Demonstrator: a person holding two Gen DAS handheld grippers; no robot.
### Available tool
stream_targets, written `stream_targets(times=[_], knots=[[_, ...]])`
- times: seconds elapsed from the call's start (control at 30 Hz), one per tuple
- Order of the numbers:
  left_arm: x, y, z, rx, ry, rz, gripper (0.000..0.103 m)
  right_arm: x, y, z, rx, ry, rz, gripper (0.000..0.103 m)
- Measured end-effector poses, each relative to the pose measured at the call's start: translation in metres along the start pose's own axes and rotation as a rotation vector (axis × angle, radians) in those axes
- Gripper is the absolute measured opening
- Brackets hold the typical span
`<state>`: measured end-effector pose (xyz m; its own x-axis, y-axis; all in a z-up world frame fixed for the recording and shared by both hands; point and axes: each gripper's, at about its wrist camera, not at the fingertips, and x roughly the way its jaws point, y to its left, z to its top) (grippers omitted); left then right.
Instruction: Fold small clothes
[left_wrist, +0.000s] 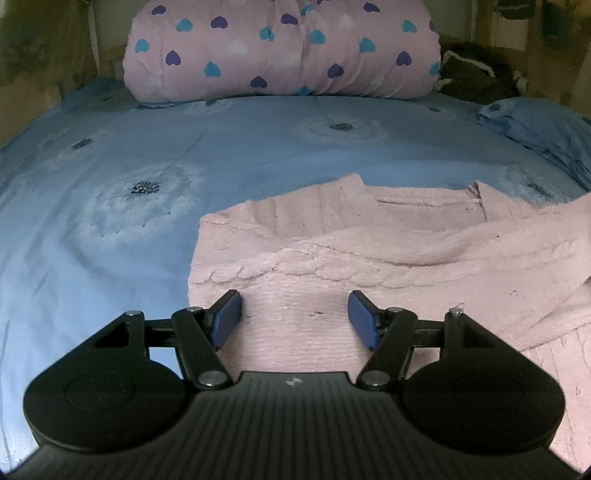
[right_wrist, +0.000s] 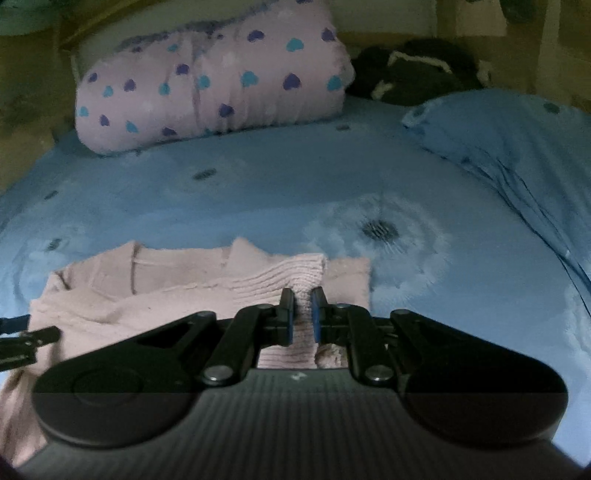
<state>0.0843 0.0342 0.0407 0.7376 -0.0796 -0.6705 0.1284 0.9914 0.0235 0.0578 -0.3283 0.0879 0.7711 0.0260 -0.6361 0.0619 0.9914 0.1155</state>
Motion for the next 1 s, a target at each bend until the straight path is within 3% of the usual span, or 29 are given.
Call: stream_targets(times=[0.3,0.57,0.67,0.73,0.9,1.0], knots=[[-0.005,0.007,0.003,-0.018,-0.023,-0.008,0.070,-0.013,-0.019,-0.016,0.110,-0.064,-0.077,0.013],[-0.009,0.005,0.004,-0.001,-0.040,0.003,0.071,0.031,-0.026,-0.039,0.043,0.089,-0.143,0.014],[-0.014,0.014,0.011,-0.017,-0.072,0.028,0.071,0.032,-0.014,-0.050,-0.054,0.048,-0.181,0.017],[-0.016,0.025,0.017,-0.042,-0.088,0.040,0.071,0.030,-0.004,-0.054,-0.110,0.024,-0.210,0.021],[-0.003,0.050,0.039,-0.065,-0.065,0.098,0.071,0.017,0.006,-0.053,-0.225,-0.021,-0.228,0.054],[0.017,0.060,0.055,-0.080,-0.027,0.087,0.071,0.012,0.002,-0.046,-0.188,-0.061,-0.185,0.057]])
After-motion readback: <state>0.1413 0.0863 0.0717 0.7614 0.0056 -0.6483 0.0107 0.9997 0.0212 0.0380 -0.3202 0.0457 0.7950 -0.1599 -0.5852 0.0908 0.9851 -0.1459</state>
